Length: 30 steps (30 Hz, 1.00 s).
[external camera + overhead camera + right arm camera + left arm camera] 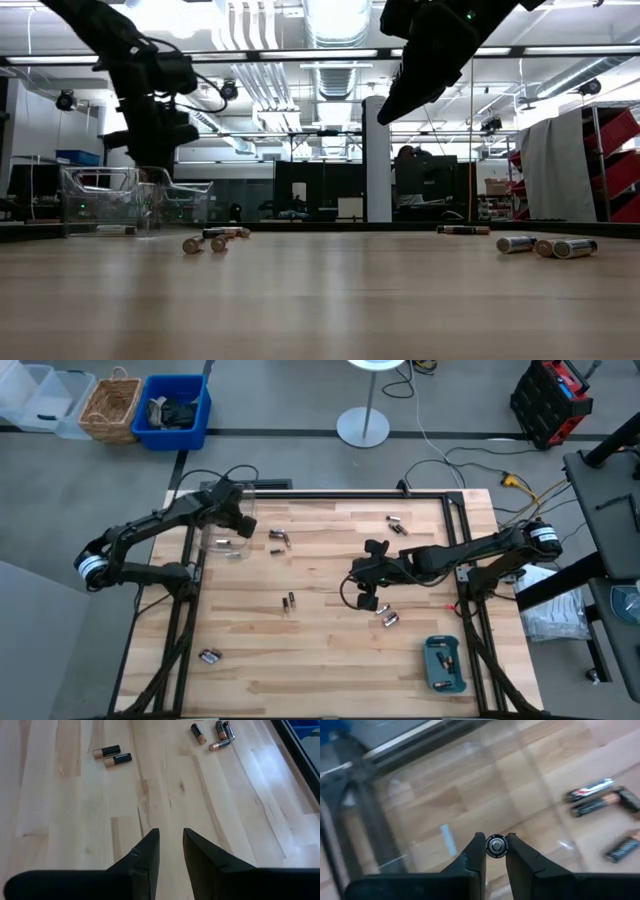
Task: Sort batteries
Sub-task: Put the silver and black battery into the transparent bin, then put the copper and black battery into the blue bin
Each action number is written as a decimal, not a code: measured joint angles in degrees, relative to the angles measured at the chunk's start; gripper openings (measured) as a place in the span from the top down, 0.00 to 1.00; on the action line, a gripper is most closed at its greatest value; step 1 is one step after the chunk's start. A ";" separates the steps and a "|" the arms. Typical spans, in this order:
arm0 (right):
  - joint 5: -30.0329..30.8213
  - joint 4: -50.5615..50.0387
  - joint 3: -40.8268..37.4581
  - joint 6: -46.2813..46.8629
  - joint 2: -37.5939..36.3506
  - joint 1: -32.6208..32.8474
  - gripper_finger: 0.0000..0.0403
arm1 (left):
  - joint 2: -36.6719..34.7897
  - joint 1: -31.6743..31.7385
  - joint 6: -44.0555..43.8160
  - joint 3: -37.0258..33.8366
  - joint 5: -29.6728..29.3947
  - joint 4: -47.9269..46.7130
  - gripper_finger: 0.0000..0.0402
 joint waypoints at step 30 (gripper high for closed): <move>0.36 3.50 0.13 -5.55 0.00 -0.42 0.77 | -6.67 -3.04 -1.14 1.33 5.81 3.66 0.77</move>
